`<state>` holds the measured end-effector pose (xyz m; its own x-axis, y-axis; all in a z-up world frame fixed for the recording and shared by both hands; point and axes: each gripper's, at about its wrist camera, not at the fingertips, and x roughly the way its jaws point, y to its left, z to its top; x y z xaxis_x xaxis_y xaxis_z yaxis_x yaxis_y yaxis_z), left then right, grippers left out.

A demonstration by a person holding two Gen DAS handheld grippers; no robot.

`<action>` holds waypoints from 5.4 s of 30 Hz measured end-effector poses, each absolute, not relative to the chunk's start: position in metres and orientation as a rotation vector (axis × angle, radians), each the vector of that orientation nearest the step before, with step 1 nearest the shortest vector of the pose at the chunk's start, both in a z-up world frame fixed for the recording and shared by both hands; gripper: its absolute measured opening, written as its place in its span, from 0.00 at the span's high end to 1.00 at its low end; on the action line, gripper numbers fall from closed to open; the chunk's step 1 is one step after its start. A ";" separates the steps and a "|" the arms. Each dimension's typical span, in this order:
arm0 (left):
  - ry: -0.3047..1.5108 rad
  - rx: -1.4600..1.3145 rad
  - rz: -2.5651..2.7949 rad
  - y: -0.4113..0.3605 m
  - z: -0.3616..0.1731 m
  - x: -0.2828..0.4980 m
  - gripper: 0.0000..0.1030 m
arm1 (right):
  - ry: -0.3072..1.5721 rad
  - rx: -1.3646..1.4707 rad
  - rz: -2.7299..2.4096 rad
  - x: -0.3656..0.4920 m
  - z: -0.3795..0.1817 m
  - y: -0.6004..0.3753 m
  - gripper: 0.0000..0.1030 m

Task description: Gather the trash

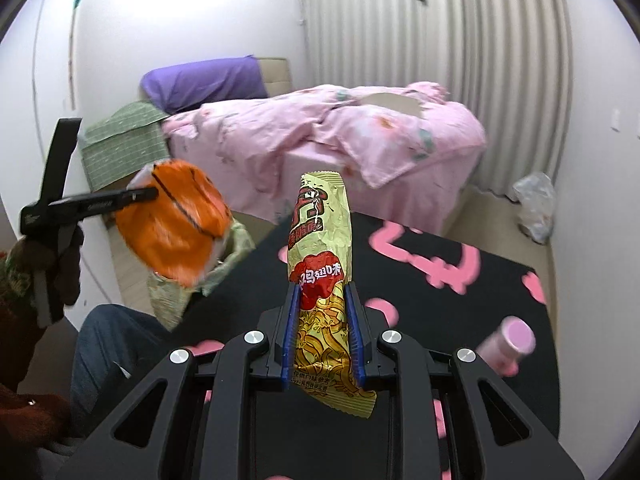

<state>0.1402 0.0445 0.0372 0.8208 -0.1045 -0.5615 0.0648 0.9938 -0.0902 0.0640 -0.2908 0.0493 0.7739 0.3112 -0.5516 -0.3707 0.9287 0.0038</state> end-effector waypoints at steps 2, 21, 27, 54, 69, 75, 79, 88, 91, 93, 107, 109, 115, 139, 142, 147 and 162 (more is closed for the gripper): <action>0.591 -0.071 0.002 0.075 0.035 0.143 0.76 | 0.577 -0.134 0.410 0.075 0.052 -0.269 0.78; 0.914 -0.307 -0.081 0.115 -0.103 0.216 0.79 | 0.743 -0.374 0.689 0.228 -0.004 -0.087 0.79; 0.902 -0.293 -0.076 0.125 -0.104 0.239 0.79 | 0.850 -0.408 0.728 0.250 -0.041 -0.063 0.79; 0.915 -0.295 -0.056 0.149 -0.111 0.246 0.79 | 1.023 -0.443 0.782 0.295 -0.097 -0.016 0.79; 0.944 -0.324 -0.079 0.149 -0.105 0.231 0.73 | 0.968 -0.416 0.785 0.278 -0.090 -0.026 0.76; 0.891 -0.367 -0.101 0.154 -0.087 0.223 0.44 | 0.951 -0.365 0.781 0.271 -0.078 -0.035 0.60; 0.849 -0.358 -0.056 0.157 -0.067 0.213 0.24 | 0.901 -0.350 0.764 0.262 -0.059 -0.044 0.59; 0.678 -0.189 0.036 0.106 -0.013 0.131 0.20 | 0.746 -0.159 0.617 0.189 0.003 -0.121 0.59; 0.648 -0.134 0.023 0.077 0.001 0.098 0.20 | 0.700 -0.124 0.573 0.149 0.015 -0.152 0.59; 0.653 -0.137 -0.017 0.060 0.010 0.078 0.20 | 0.683 -0.111 0.520 0.119 0.022 -0.173 0.59; 0.626 -0.017 -0.124 -0.013 0.035 -0.015 0.20 | 0.623 -0.071 0.319 -0.031 0.036 -0.212 0.59; 0.613 0.002 -0.131 -0.016 0.038 -0.022 0.20 | 0.617 -0.081 0.301 -0.041 0.037 -0.212 0.59; 0.606 -0.003 -0.112 -0.010 0.041 -0.030 0.20 | 0.614 -0.062 0.302 -0.055 0.039 -0.212 0.59; 0.614 0.007 -0.151 -0.010 0.042 -0.036 0.20 | 0.599 -0.063 0.249 -0.061 0.047 -0.220 0.59; 0.614 0.007 -0.151 -0.011 0.042 -0.036 0.20 | 0.597 -0.063 0.249 -0.061 0.047 -0.219 0.59; 0.614 0.006 -0.152 -0.012 0.042 -0.037 0.20 | 0.598 -0.064 0.247 -0.061 0.047 -0.220 0.59; 0.615 0.007 -0.152 -0.012 0.042 -0.037 0.20 | 0.596 -0.066 0.241 -0.060 0.047 -0.222 0.59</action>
